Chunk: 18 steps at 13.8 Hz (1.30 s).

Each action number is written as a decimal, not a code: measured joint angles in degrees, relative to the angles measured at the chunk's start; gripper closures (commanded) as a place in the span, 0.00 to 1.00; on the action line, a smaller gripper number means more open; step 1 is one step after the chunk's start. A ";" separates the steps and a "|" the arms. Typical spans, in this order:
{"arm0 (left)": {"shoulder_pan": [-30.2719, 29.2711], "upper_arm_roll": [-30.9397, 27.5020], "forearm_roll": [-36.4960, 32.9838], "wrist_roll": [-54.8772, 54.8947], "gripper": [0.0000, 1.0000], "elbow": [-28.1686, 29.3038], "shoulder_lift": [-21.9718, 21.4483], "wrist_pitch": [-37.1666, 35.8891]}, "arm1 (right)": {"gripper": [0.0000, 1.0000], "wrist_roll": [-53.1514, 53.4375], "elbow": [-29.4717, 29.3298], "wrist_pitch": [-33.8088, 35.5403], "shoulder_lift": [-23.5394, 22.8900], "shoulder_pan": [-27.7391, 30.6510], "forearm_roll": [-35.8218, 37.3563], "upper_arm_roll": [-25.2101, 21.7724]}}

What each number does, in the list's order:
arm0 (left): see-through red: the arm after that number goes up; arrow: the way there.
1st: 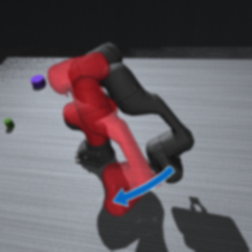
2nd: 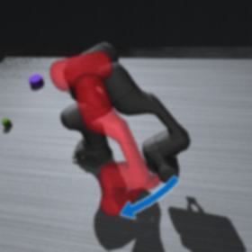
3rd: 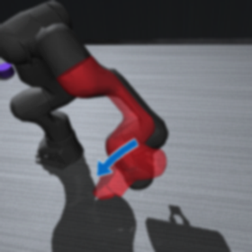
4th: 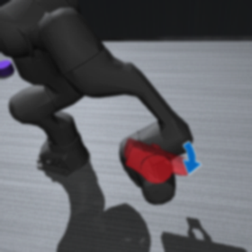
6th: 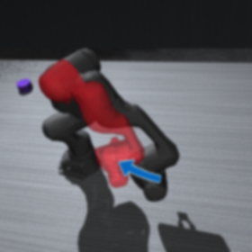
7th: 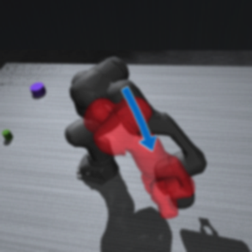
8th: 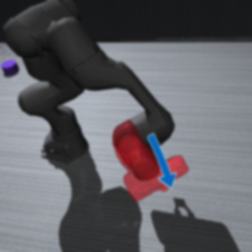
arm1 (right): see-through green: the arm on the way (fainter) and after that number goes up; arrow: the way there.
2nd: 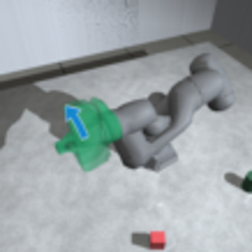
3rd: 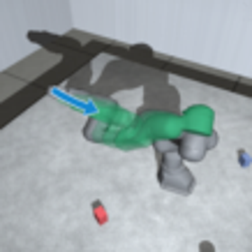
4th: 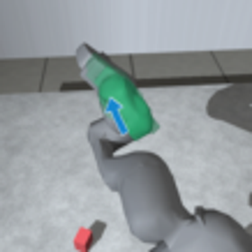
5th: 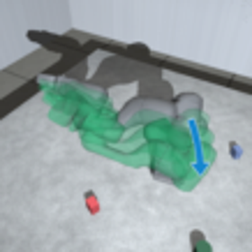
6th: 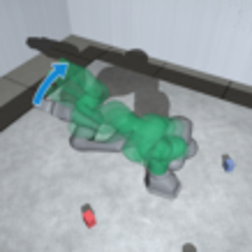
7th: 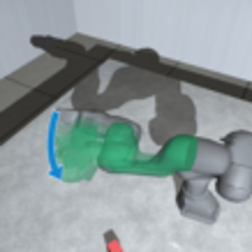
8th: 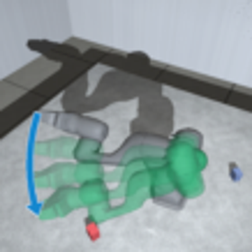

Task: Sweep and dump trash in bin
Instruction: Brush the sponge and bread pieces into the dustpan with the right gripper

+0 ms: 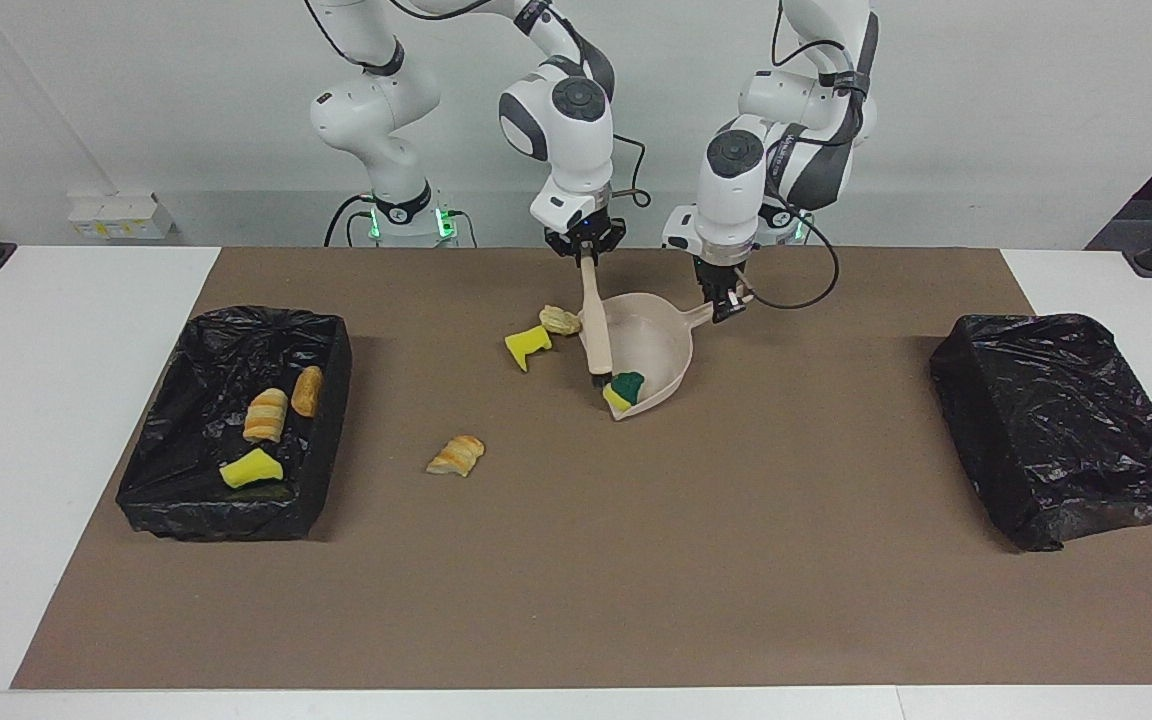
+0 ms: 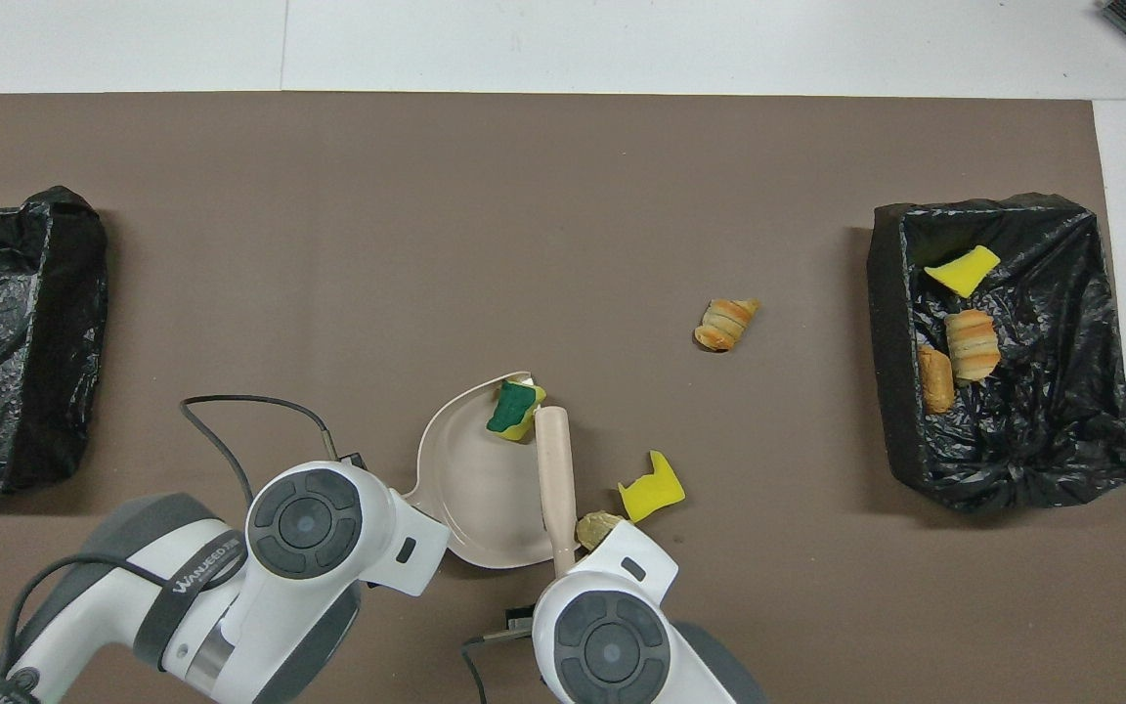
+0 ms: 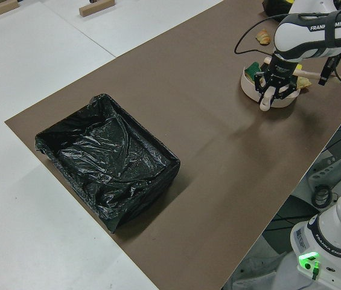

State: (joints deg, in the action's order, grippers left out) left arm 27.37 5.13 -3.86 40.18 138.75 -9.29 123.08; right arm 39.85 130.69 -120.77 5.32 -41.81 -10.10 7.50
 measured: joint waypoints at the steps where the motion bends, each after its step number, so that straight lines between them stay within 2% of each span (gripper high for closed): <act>1: -1.06 -0.06 -0.01 0.98 1.00 0.01 0.17 0.73 | 1.00 0.15 -0.34 1.89 0.68 -0.08 0.00 0.00; 6: -2.97 -0.09 -0.20 4.59 1.00 0.01 1.05 3.64 | 1.00 0.15 -0.56 13.12 6.82 0.58 0.02 -1.04; 9: -2.76 0.46 -0.35 6.41 1.00 -0.10 1.05 3.38 | 1.00 0.15 2.22 13.67 7.78 2.78 0.80 -1.08; 14: 1.92 1.39 -2.26 5.12 1.00 -0.50 0.20 -0.70 | 1.00 2.72 6.94 13.68 9.63 7.80 9.78 -1.28; 18: 5.37 1.66 -2.48 -1.10 1.00 -0.42 -1.30 -4.47 | 1.00 4.53 10.70 13.68 12.88 7.61 8.94 -0.96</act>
State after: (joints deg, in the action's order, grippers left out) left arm 32.75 6.79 -6.34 39.08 138.32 -10.59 118.61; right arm 44.38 141.38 -107.09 18.20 -34.20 -1.16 6.55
